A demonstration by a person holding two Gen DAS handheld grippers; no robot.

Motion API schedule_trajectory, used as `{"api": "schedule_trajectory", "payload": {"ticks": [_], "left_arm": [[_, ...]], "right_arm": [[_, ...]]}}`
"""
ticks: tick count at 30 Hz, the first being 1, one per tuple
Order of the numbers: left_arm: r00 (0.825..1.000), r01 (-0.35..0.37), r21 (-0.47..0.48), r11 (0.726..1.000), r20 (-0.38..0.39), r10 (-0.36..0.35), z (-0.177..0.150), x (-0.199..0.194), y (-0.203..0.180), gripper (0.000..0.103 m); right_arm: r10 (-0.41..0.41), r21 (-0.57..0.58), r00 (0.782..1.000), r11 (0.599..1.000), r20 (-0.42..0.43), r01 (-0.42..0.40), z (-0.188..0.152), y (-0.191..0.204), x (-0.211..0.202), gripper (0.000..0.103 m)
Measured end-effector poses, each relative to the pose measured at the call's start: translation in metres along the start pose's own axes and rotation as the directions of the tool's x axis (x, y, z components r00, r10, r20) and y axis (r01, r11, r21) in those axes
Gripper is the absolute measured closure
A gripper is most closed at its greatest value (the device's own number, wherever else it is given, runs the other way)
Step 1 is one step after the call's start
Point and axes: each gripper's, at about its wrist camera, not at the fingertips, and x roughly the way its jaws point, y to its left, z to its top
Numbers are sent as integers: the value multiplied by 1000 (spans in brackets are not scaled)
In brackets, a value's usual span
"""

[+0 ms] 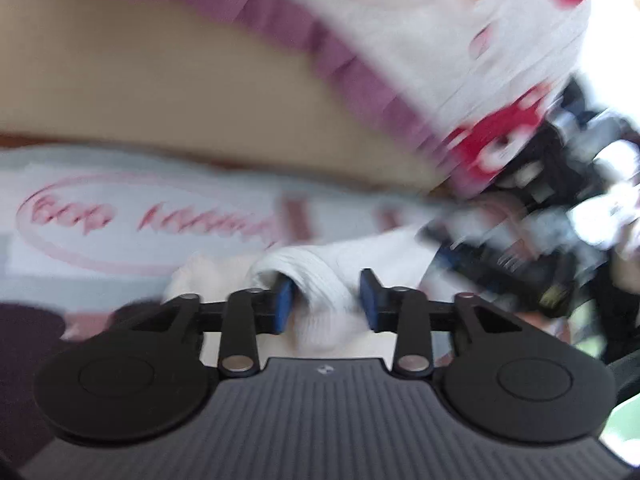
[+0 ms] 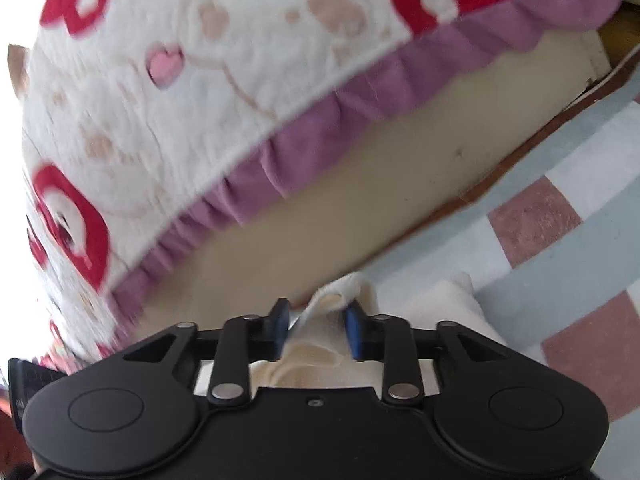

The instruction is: Fold clothes

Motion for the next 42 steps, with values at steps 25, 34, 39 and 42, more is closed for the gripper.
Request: {"api": "schedule_trajectory", "payload": {"ticks": [25, 34, 39, 42], "left_arm": [[997, -23, 325, 945, -57, 45, -8, 48, -44, 30], [949, -308, 227, 924, 144, 281, 18, 76, -32, 28], [940, -334, 232, 914, 158, 304, 16, 64, -36, 26], [944, -325, 178, 929, 119, 307, 21, 71, -28, 23]], "right_arm": [[-144, -670, 988, 739, -53, 71, -97, 106, 15, 62], [-286, -686, 956, 684, 64, 250, -68, 105, 74, 50], [-414, -500, 901, 759, 126, 418, -22, 81, 73, 50], [-383, -349, 922, 858, 53, 376, 2, 63, 57, 49]]}}
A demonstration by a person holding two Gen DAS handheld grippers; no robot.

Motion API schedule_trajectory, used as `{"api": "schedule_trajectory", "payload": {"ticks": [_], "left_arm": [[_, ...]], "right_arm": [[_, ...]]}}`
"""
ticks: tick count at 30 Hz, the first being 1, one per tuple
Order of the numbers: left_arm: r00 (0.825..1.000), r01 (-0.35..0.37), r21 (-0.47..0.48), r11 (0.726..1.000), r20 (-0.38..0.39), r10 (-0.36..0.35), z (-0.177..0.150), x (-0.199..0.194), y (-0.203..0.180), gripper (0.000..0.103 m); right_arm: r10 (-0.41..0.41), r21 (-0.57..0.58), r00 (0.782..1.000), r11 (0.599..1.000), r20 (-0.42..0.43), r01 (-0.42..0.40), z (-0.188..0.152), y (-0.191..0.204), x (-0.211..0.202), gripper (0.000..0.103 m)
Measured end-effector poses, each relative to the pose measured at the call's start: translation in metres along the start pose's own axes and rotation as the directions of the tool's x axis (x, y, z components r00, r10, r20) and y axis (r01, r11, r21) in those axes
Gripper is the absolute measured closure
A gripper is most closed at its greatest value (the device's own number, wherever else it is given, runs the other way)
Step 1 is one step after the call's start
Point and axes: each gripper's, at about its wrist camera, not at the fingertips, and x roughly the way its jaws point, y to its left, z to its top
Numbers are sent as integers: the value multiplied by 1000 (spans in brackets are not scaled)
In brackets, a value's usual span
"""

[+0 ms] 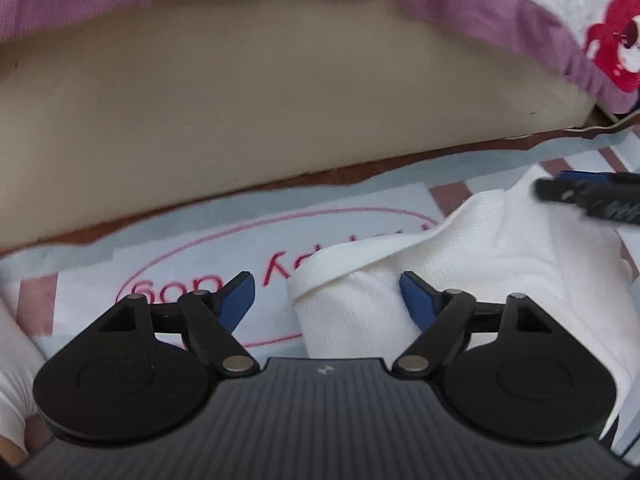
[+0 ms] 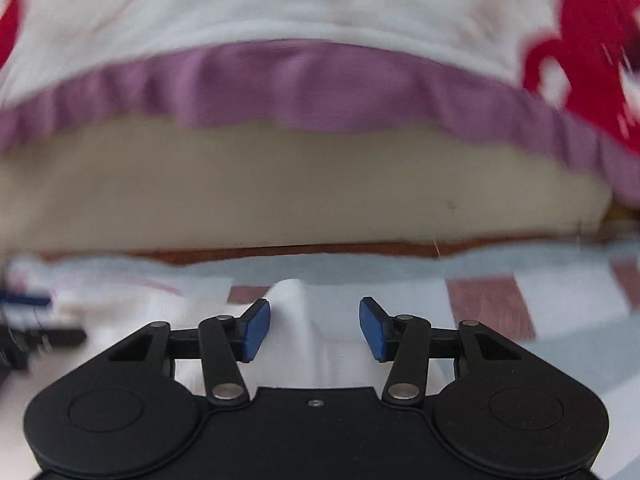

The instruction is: Fold clothes

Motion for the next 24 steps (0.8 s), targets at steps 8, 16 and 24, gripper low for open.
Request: {"api": "schedule_trajectory", "payload": {"ticks": [8, 16, 24], "left_arm": [[995, -95, -84, 992, 20, 97, 19, 33, 33, 22], [961, 224, -334, 915, -77, -264, 8, -5, 63, 36], [958, 197, -222, 955, -161, -235, -9, -4, 27, 46]], "right_arm": [[307, 11, 951, 952, 28, -307, -26, -7, -48, 40], [247, 41, 969, 968, 28, -248, -21, -21, -7, 39], [266, -66, 951, 964, 155, -259, -17, -22, -24, 98]]}}
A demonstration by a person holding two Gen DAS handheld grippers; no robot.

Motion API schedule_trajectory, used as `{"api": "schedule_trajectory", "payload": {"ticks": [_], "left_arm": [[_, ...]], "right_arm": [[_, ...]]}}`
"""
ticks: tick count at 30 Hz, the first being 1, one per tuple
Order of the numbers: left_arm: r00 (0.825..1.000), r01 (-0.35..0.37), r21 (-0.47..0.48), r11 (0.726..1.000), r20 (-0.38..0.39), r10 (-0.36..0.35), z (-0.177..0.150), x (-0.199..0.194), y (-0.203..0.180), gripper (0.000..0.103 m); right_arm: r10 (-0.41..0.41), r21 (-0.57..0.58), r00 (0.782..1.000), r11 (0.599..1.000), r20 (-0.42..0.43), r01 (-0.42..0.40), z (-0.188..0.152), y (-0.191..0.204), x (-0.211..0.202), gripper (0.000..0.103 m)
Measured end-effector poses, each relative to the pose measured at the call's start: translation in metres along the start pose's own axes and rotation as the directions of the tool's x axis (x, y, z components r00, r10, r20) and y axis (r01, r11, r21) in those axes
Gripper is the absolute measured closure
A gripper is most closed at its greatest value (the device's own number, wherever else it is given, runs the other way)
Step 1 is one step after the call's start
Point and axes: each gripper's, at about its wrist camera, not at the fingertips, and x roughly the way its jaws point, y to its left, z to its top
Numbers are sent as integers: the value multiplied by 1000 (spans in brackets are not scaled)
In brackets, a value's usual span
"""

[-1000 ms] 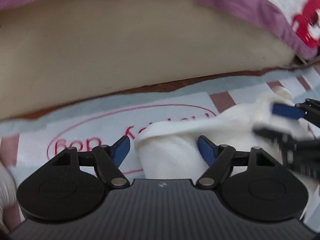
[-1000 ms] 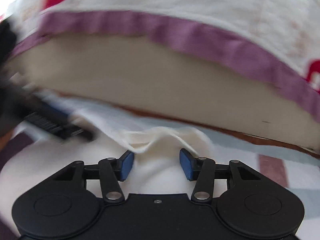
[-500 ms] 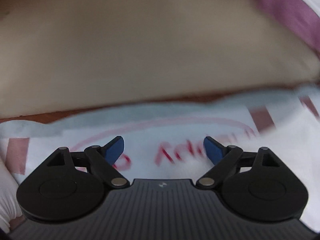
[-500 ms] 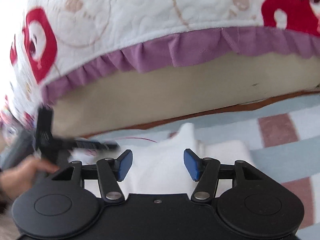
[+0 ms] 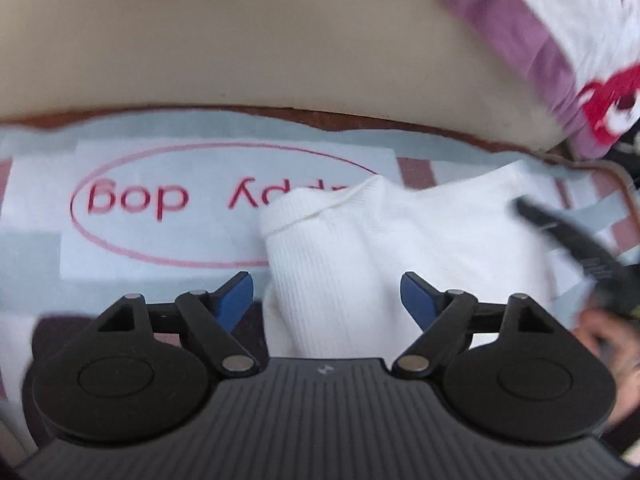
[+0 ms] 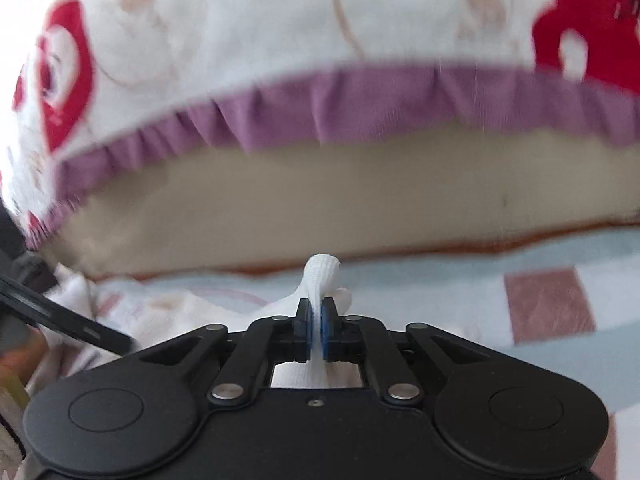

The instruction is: Fold clothes

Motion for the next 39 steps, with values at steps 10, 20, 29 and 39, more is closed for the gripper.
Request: {"api": "schedule_trajectory", "payload": {"ticks": [10, 20, 29, 39], "left_arm": [[996, -10, 2, 1000, 90, 10, 5, -8, 12, 77], [984, -14, -38, 999, 179, 21, 28, 12, 28, 103], [987, -110, 66, 992, 127, 101, 23, -24, 20, 98], [993, -113, 9, 994, -25, 113, -25, -99, 4, 75]], "right_arm": [[-176, 36, 977, 983, -122, 181, -9, -3, 24, 100], [-353, -237, 934, 912, -44, 334, -13, 60, 4, 56], [8, -264, 990, 963, -144, -46, -31, 176, -16, 55], [-82, -182, 872, 983, -483, -9, -9, 168, -16, 56]]}}
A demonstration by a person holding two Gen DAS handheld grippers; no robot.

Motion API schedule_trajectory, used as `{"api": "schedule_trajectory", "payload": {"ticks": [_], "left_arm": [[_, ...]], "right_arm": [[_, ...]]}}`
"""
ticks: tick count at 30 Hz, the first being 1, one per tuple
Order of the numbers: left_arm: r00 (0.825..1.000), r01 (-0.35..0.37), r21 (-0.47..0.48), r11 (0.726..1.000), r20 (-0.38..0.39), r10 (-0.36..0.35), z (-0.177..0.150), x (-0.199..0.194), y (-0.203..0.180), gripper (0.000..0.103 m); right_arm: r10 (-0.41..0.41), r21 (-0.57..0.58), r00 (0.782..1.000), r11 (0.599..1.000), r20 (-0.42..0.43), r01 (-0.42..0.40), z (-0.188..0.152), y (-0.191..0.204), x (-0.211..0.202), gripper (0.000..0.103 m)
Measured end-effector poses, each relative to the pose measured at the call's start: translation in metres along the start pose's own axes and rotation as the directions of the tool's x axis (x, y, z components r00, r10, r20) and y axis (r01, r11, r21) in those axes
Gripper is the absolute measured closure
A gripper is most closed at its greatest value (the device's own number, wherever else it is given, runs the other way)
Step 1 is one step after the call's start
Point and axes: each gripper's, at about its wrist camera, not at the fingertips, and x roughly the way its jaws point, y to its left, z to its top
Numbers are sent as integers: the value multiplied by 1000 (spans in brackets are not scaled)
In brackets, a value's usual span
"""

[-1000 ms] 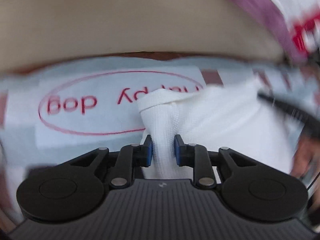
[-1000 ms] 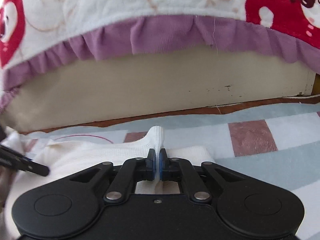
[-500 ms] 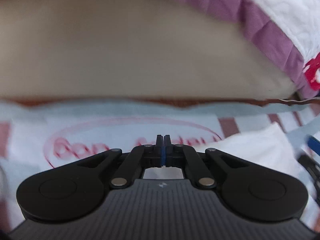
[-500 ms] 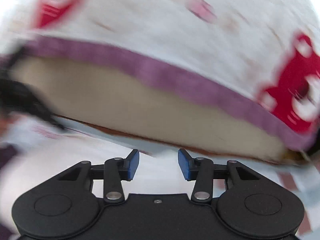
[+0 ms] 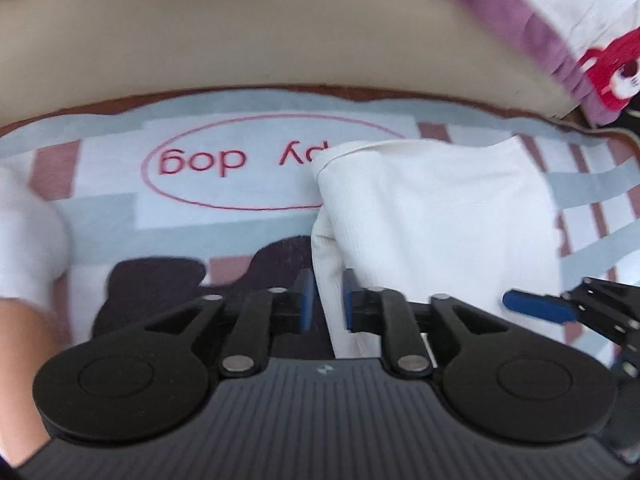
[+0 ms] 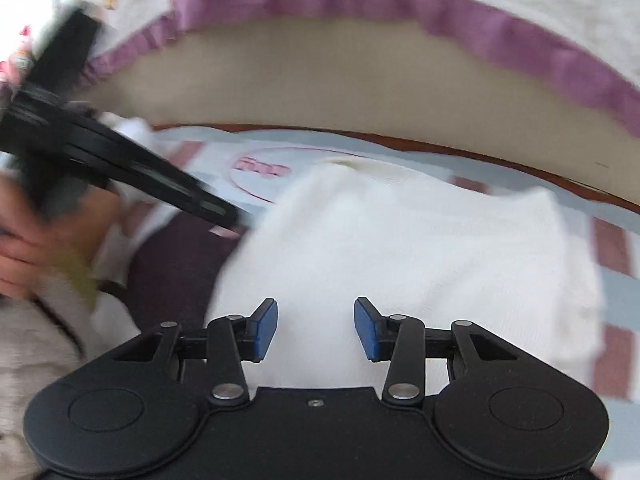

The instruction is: Fold clothes

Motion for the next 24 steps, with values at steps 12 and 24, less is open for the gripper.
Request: {"api": "schedule_trajectory", "payload": {"ticks": [12, 24], "left_arm": [[921, 192, 17, 981, 344, -186, -33, -95, 31, 53], [947, 269, -68, 961, 201, -251, -51, 11, 56, 65]], "right_arm": [[-145, 88, 986, 984, -87, 153, -18, -26, -56, 59], [-124, 58, 983, 991, 137, 117, -36, -4, -40, 54]]}}
